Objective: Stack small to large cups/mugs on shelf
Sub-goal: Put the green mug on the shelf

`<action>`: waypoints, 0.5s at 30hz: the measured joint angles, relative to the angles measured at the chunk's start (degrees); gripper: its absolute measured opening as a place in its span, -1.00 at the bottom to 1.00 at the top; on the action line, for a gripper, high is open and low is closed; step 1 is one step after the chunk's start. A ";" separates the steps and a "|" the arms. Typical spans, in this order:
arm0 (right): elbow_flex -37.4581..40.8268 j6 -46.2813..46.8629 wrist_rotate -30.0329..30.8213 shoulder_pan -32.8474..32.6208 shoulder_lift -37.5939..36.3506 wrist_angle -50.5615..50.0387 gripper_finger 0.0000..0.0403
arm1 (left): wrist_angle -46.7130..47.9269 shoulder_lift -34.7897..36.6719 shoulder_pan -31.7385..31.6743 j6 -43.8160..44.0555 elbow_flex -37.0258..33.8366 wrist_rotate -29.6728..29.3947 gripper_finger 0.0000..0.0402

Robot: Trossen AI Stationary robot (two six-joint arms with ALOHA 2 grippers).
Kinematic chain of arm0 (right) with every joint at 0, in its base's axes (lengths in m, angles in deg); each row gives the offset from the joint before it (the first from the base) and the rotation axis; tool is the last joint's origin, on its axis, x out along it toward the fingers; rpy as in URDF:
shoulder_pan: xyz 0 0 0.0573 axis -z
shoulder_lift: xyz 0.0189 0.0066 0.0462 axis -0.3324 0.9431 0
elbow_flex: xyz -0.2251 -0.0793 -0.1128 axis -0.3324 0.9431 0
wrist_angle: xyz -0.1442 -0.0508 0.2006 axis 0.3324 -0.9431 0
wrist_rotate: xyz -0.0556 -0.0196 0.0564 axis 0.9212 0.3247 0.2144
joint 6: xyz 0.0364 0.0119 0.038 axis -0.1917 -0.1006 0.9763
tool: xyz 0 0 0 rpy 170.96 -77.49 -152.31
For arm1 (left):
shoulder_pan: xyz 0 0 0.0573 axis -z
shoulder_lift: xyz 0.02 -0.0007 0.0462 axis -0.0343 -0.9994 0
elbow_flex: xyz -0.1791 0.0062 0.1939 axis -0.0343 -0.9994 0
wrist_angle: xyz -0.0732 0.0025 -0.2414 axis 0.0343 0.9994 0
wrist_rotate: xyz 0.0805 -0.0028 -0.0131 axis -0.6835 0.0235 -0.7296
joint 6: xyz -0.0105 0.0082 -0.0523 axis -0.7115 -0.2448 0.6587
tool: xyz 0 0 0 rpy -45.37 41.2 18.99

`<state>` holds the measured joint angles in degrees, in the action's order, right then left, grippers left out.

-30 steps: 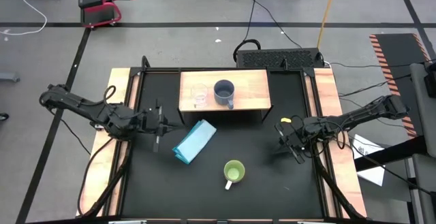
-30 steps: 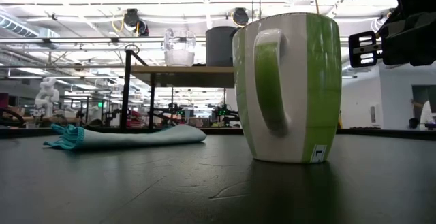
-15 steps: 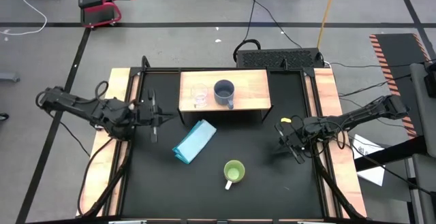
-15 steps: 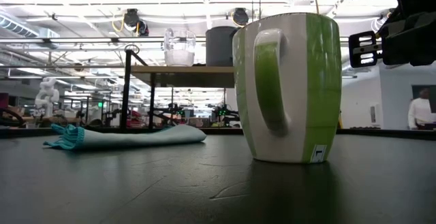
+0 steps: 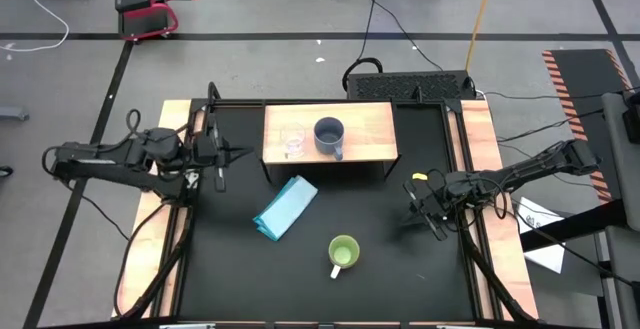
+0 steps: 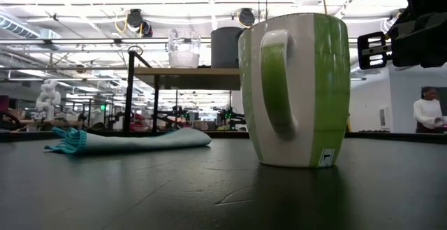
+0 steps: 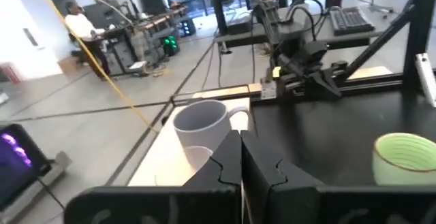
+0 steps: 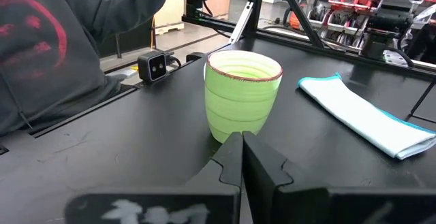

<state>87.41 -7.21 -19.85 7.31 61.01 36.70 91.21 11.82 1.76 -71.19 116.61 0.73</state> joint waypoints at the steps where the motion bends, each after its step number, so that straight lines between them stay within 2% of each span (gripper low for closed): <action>1: 0.01 0.00 0.00 -0.01 0.00 0.00 -1.00 | 0.77 0.51 -0.31 0.34 0.00 0.81 -1.00; 11: 0.01 0.00 0.00 -0.01 0.00 -0.03 -1.00 | 10.42 4.67 -1.11 0.93 -0.01 5.46 -1.00; 15: 0.00 -0.07 0.00 0.00 0.00 -0.03 -1.00 | 8.85 7.83 -1.18 2.95 -3.45 6.25 -1.00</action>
<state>87.42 -7.28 -19.85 7.31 61.01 36.67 100.06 19.65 0.58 -68.24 113.16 6.97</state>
